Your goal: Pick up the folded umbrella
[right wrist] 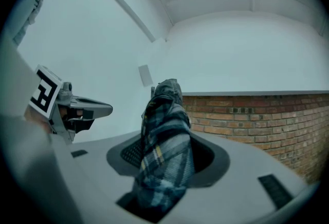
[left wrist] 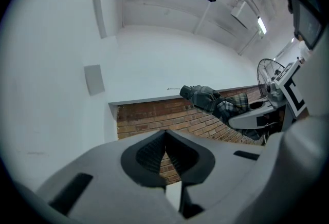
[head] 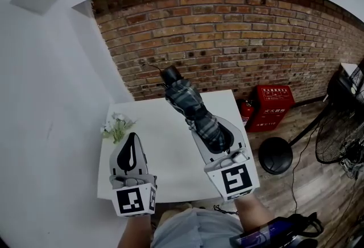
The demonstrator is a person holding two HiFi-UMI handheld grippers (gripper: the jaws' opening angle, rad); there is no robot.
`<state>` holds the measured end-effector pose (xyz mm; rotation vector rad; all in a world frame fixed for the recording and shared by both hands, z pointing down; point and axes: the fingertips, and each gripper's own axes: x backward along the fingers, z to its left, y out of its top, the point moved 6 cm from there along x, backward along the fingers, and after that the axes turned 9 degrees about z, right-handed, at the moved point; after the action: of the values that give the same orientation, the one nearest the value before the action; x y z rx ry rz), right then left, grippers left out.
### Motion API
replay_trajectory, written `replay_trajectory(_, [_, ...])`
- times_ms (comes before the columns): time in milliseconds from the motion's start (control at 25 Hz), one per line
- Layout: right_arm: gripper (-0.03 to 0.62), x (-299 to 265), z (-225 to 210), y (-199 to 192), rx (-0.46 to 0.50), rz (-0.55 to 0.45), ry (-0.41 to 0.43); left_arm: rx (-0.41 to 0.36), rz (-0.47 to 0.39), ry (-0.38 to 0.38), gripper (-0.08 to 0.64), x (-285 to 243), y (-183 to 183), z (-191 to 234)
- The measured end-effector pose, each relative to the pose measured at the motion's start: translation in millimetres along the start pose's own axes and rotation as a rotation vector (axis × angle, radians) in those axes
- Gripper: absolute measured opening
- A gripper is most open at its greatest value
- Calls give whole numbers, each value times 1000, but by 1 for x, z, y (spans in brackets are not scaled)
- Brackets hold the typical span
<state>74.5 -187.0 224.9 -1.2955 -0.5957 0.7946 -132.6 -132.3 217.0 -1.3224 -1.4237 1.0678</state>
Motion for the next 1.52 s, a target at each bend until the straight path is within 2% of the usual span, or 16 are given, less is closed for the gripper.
replay_trajectory(280, [201, 3, 2, 4, 2, -22, -16, -2, -29, 19, 6, 1, 8, 11])
replay_trajectory(1520, [202, -5, 1, -8, -11, -35, -9, -18, -13, 9, 6, -6, -5, 4])
